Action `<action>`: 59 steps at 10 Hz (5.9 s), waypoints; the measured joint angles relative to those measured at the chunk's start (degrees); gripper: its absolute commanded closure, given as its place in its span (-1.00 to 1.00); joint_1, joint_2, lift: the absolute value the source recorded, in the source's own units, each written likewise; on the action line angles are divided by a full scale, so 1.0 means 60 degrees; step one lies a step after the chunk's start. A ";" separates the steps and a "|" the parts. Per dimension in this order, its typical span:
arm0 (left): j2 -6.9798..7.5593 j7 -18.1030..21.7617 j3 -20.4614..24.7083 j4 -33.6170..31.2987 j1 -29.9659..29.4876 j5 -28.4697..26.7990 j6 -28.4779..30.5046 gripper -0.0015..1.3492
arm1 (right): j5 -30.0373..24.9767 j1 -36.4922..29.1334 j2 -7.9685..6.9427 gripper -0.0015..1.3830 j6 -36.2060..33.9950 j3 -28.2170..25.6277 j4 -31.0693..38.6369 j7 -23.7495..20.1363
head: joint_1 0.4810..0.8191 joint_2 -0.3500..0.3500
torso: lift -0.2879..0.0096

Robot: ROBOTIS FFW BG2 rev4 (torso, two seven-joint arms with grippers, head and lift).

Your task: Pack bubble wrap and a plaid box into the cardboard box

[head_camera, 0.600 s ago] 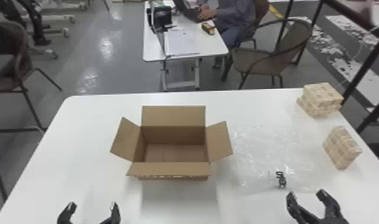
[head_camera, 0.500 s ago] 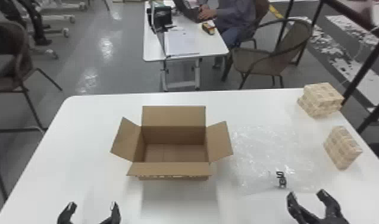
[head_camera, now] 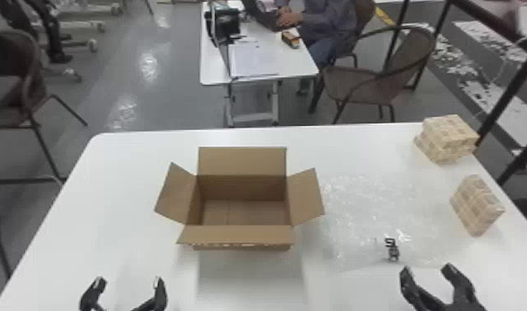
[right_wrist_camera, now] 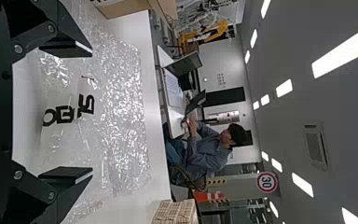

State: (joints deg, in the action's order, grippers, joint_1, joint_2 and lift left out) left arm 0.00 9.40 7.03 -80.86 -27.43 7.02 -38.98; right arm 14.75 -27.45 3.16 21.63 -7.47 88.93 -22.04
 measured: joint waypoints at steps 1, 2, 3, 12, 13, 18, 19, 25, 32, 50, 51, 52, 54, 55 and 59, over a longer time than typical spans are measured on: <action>0.0000 0.0059 -0.0001 0.0000 0.0014 0.0049 0.0027 -0.83 | 0.0002 0.0010 0.0000 -0.46 -0.0002 0.0000 -0.0006 0.0000 | 0.27 0.08 | 0.46; 0.0000 0.0182 -0.0030 0.0000 0.0025 0.0211 0.0053 -0.83 | 0.0011 0.0017 0.0000 -0.46 -0.0015 0.0000 -0.0019 -0.0002 | 0.27 0.08 | 0.46; 0.0000 0.0344 -0.0071 -0.0043 0.0042 0.0434 0.0141 -0.83 | 0.0022 0.0016 0.0001 -0.46 -0.0041 0.0000 -0.0025 -0.0002 | 0.27 0.07 | 0.46; 0.0000 0.2595 0.1605 -0.3539 0.0923 0.1820 0.6382 -0.70 | 0.0114 0.0028 0.0107 -0.46 -0.0273 0.0010 -0.0048 -0.0040 | 0.27 0.18 | 0.46; 0.0000 0.3102 0.1729 -0.3580 0.1345 0.2008 0.7301 -0.70 | 0.0118 0.0049 0.0124 -0.46 -0.0299 0.0014 -0.0060 -0.0076 | 0.27 0.14 | 0.46; 0.0000 0.3290 0.1676 -0.3541 0.2349 0.1963 0.9548 -0.70 | 0.0167 0.0085 0.0117 -0.46 -0.0366 0.0030 -0.0119 -0.0118 | 0.27 0.04 | 0.46; 0.0000 0.3299 0.1571 -0.3447 0.2506 0.2066 0.9822 -0.70 | 0.0186 0.0100 0.0117 -0.46 -0.0379 0.0030 -0.0140 -0.0133 | 0.27 0.02 | 0.46; 0.0000 0.3370 0.1124 -0.2841 0.3396 0.1942 1.0428 0.23 | 0.0206 0.0152 0.0117 -0.46 -0.0441 0.0029 -0.0173 -0.0164 | 0.27 -0.12 | 0.46; 0.0000 0.3384 0.1025 -0.2371 0.3413 0.1402 0.8767 0.76 | 0.0203 0.0142 0.0117 -0.46 -0.0442 0.0018 -0.0142 -0.0164 | 0.27 -0.07 | 0.46; 0.0000 0.3193 0.0722 -0.2330 0.3324 0.1400 0.8518 0.76 | 0.0312 0.4684 0.0365 -0.46 -1.2705 -0.0322 0.2548 0.2283 | 0.27 -0.09 | 0.46; 0.0000 0.3196 0.0675 -0.2329 0.3326 0.1411 0.8527 0.76 | 0.0412 0.5089 0.0436 -0.45 -1.3343 -0.0287 0.2191 0.2283 | 0.27 -0.08 | 0.46; 0.0000 0.3195 0.0630 -0.2329 0.3327 0.1425 0.8534 0.76 | 0.0375 0.5437 0.0464 -0.45 -1.3843 -0.0241 0.1832 0.2283 | 0.27 -0.08 | 0.46; 0.0000 0.3198 0.0590 -0.2329 0.3327 0.1454 0.8531 0.76 | 0.0356 0.6009 0.0469 -0.44 -1.4070 -0.0089 0.0901 0.2283 | 0.27 -0.07 | 0.46; 0.0000 0.3194 0.0570 -0.2329 0.3327 0.1477 0.8522 0.76 | 0.0356 0.6249 0.0444 -0.40 -1.3906 0.0031 0.0404 0.2283 | 0.27 -0.06 | 0.46; 0.0000 0.3178 0.0407 -0.2329 0.3329 0.1538 0.8556 0.76 | 0.0215 0.7103 0.0323 -0.26 -1.3964 0.0211 -0.0930 0.2292 | 0.27 -0.05 | 0.46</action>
State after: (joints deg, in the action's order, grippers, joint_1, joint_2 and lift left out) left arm 0.00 28.47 9.47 -94.83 -7.46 16.24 12.36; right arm 16.04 15.17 5.10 -62.15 -6.21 83.35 -8.29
